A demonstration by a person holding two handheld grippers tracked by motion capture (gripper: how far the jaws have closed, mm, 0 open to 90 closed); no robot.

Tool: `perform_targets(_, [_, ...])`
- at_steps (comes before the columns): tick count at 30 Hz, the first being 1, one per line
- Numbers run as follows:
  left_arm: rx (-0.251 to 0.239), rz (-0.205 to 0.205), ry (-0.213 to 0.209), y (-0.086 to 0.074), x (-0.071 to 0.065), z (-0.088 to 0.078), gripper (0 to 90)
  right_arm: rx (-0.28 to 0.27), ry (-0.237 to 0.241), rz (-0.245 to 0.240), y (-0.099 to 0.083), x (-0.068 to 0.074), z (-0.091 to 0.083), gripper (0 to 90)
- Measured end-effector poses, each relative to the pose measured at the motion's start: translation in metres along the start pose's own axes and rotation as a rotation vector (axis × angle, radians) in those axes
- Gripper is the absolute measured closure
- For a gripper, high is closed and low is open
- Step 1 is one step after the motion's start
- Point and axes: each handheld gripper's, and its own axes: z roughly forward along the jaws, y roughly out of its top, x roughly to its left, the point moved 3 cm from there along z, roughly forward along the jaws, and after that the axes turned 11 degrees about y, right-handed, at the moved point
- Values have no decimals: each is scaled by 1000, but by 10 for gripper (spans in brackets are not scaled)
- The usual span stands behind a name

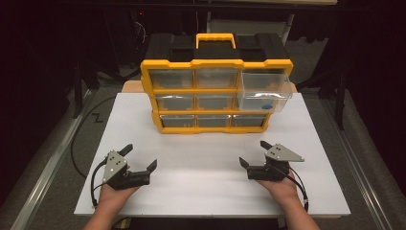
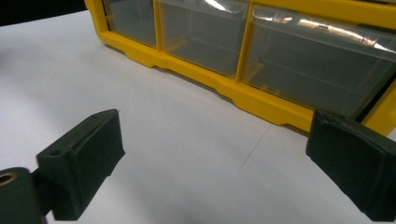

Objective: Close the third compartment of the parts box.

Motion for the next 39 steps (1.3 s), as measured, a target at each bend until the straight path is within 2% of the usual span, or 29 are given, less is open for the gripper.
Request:
perform_targets(4, [-1,-3,-11,0,-1,-1,10,-7,-5,3,0,0,-2,131])
perform_targets(8, [-1,13,-20,0,-3,-1,10,-30,11,39,-1,-3,-4,170])
perform_targets(12, [-6,22,-28,1,-5,-1,10,-19,0,23,-3,-1,-5,232])
perform_targets(14, [-2,21,-27,0,-5,-1,10,-9,-2,27,-3,0,-5,303])
perform_targets(23, [-2,13,-25,0,-2,-4,10,-53,-30,9,2,1,-10,585])
perform_targets(30, [5,27,-46,-1,-5,-2,11,-65,-56,-9,4,2,-10,733])
perform_targets(39, [8,26,-39,-2,-4,-2,12,-90,-58,-27,8,3,-11,868])
